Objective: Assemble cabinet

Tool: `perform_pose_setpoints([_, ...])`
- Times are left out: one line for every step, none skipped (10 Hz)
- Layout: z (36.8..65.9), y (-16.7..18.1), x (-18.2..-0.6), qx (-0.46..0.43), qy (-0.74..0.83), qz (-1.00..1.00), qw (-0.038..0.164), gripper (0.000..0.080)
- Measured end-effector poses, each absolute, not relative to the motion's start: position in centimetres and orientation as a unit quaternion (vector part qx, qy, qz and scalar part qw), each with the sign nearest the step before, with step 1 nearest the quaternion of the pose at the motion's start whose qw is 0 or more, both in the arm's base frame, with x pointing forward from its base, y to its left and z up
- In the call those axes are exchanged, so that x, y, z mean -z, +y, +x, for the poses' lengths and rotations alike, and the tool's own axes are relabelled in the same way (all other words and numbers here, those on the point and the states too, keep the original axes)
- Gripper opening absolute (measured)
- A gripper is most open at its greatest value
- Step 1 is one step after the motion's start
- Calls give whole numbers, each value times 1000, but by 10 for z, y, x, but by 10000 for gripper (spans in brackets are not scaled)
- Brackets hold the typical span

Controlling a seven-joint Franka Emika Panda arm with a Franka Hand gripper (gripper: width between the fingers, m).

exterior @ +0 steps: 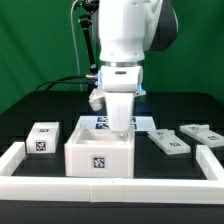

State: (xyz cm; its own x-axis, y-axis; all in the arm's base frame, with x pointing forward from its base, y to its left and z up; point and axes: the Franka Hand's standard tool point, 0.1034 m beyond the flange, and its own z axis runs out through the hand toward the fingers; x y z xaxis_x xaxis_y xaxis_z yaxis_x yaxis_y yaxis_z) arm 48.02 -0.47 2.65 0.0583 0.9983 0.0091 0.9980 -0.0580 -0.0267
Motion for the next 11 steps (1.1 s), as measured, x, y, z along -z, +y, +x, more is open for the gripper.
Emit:
perform_pose_setpoints([480,-7,-26,-1,-684,-729,10,35])
perform_pose_setpoints([479,-8,-26,-2,-683,-730,10,35])
perform_pose_setpoints([479,-7,-26,-2,-683,-730,10,35])
perform_pose_setpoints([480,-6,-25,-2,-686,-728,11,35])
perform_pose_setpoints([487,-1,-26,1,-688,-725,10,35])
perform_pose_setpoints([495,13,-26,6,-691,-723,10,35])
perform_pose_setpoints([503,28,-26,6,-700,-714,12,35])
perform_pose_setpoints([510,37,-26,8,-705,-709,13,35])
perform_pose_setpoints([520,49,-26,10,-710,-703,14,35])
perform_pose_setpoints([526,60,-26,7,-707,-707,18,35])
perform_pose_setpoints([531,68,-26,8,-708,-706,17,35])
